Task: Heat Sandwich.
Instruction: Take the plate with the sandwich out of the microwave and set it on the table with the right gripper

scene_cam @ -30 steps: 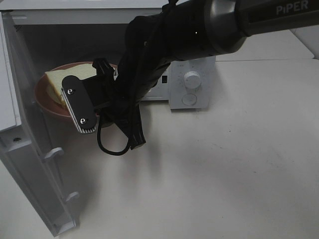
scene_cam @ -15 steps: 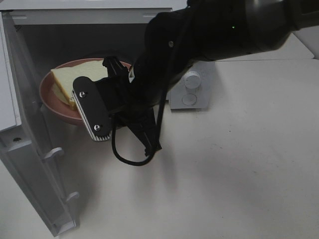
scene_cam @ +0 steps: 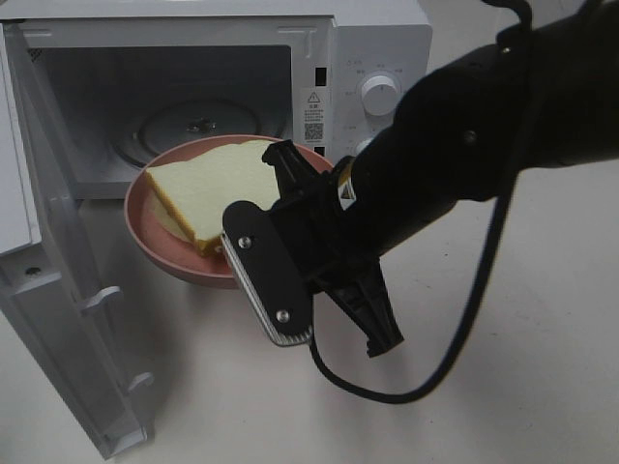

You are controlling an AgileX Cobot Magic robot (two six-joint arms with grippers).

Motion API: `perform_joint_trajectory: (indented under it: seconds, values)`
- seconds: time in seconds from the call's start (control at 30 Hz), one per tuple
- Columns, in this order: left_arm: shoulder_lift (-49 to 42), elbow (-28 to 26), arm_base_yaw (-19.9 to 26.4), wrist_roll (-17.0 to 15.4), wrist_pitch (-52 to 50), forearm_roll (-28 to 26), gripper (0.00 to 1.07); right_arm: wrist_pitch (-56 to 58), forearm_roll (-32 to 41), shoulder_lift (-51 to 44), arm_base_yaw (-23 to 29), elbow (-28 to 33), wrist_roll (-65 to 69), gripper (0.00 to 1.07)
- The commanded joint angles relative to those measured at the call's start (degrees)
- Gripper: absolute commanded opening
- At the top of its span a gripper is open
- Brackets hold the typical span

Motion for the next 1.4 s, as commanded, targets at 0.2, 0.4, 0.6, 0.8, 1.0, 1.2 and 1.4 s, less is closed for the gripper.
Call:
perform_joint_trajectory:
  seconds: [0.2,0.4,0.6,0.8,1.0,1.2,1.4]
  values:
    - [-1.0,0.1,0.3,0.1,-0.9,0.4,0.76,-4.5,-1.5,-7.7,0.2,7.4,0.7,0.0]
    - [-1.0,0.1,0.3,0.1,-0.9,0.4,0.76,-4.8,-1.5,-13.1,0.2,13.3,1.0,0.0]
    - [-1.0,0.1,0.3,0.1,-0.9,0.4,0.76,-6.3,-1.5,-17.1,0.2,18.4,0.9,0.0]
    - [-1.0,0.1,0.3,0.1,-0.9,0.4,0.76,-6.1,-1.5,-21.0,0.2,21.9,0.9,0.0]
    - [-1.0,0.1,0.3,0.1,-0.9,0.4,0.76,-5.2,-1.5,-23.4,0.2,22.6,1.4,0.0]
    - [-1.0,0.1,0.3,0.1,-0.9,0.4,0.76,-3.6,-1.5,-23.4,0.2,22.7,4.8,0.0]
    - [-1.0,0.1,0.3,0.1,-0.9,0.4,0.76,-2.2,-2.1,-23.4,0.2,22.7,8.8,0.0]
